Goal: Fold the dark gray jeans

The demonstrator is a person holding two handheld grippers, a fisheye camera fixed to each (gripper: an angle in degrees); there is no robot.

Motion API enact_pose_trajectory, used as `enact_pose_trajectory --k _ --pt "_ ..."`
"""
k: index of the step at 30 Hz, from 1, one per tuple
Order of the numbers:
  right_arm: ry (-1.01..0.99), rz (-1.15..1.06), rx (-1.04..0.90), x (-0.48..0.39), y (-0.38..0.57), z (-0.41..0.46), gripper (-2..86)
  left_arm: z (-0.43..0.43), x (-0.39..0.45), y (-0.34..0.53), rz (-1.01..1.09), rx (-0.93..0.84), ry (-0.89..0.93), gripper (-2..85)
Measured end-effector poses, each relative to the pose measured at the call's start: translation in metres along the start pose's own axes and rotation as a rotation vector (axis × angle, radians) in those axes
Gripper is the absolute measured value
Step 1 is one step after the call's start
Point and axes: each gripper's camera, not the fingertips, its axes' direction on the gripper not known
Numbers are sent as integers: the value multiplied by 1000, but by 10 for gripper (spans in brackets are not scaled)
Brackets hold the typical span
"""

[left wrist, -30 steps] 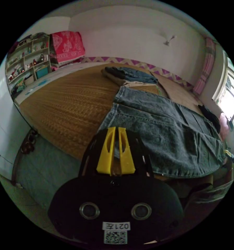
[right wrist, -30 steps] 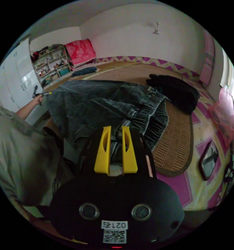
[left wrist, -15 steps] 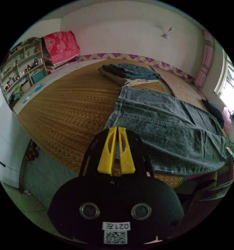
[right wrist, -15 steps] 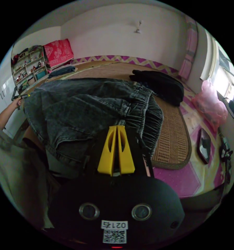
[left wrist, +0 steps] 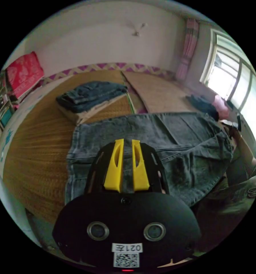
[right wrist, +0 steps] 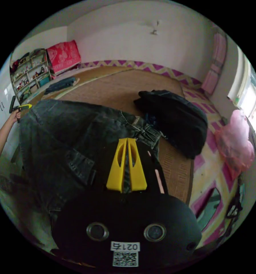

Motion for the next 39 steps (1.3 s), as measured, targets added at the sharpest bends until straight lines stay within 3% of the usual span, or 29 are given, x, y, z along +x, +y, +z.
enact_pose_trajectory --k 2,5,18,24,28,33,39 --pt "-91 -49 -104 3 -29 38 -10 47 13 -22 72 -145 -37 50" --pt "-112 -131 -269 1 -50 77 -10 60 9 -40 82 -130 -41 49" --pt "-234 28 -215 46 -49 89 -8 70 -18 -53 -10 -119 -8 3" --pt "-114 -59 -180 38 -22 63 -7 17 -37 -1 -107 -72 -179 -5" --pt "-105 25 1 42 22 -4 3 -45 -49 64 -229 98 -44 20" --pt "-115 124 28 37 99 -60 63 -78 -40 143 -348 175 11 50" --pt "-269 508 127 64 208 -99 67 -94 -42 228 -633 286 142 56"
